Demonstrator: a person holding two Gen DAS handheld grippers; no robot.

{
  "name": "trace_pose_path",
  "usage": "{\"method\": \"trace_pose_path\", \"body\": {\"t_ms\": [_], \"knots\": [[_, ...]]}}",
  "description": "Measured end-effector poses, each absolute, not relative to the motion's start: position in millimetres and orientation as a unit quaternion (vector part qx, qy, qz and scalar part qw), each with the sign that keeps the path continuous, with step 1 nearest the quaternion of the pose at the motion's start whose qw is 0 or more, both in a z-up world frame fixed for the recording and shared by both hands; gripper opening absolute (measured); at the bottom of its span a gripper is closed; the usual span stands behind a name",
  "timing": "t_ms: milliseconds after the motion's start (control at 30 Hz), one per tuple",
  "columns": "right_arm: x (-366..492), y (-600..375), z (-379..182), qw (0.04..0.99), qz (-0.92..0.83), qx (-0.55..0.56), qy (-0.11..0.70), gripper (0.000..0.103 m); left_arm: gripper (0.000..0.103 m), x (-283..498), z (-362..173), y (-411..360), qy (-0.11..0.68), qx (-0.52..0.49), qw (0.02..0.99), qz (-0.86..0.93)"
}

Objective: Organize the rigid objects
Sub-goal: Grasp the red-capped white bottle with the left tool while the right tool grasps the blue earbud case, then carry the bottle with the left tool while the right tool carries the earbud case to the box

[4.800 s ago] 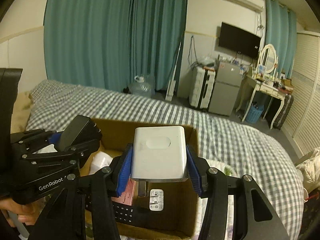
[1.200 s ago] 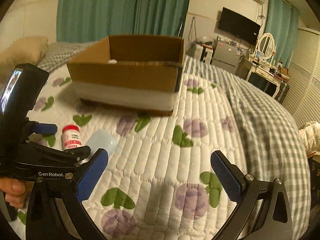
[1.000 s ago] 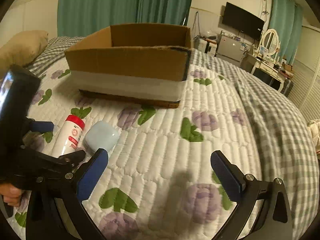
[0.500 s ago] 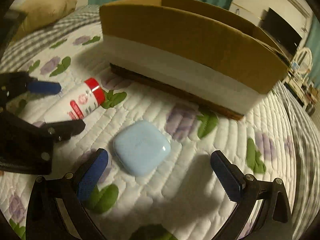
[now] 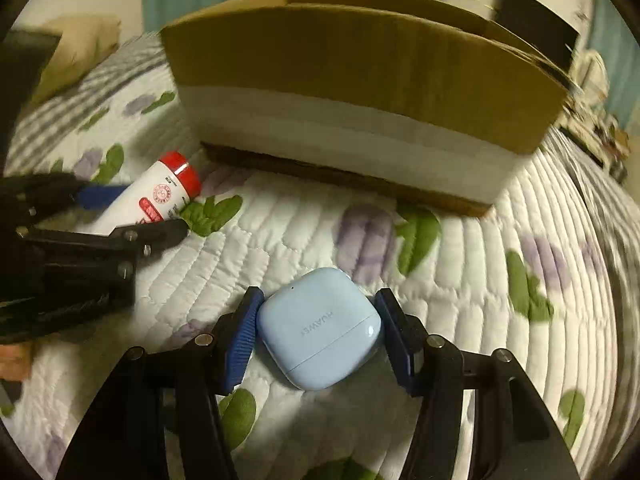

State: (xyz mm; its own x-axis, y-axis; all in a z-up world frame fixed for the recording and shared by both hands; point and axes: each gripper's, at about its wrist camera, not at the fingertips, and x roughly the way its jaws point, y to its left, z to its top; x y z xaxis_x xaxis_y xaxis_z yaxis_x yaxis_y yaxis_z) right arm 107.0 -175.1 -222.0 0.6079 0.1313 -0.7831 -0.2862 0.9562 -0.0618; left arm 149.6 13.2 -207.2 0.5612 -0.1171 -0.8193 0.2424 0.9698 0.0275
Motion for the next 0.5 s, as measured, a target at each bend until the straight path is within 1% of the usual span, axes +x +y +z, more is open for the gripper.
{"method": "trace_pose_path", "body": {"t_ms": [300,500], "knots": [[91,-194,-216,0.899,0.107,-0.027,0.423,0.057,0.036,125,-194,24,0.46,0.044,0.88,-0.11],[65,-203,-198,0.911,0.086,-0.006,0.403,0.057,0.036,100,-172,22,0.438,0.047,0.89,-0.115]]}}
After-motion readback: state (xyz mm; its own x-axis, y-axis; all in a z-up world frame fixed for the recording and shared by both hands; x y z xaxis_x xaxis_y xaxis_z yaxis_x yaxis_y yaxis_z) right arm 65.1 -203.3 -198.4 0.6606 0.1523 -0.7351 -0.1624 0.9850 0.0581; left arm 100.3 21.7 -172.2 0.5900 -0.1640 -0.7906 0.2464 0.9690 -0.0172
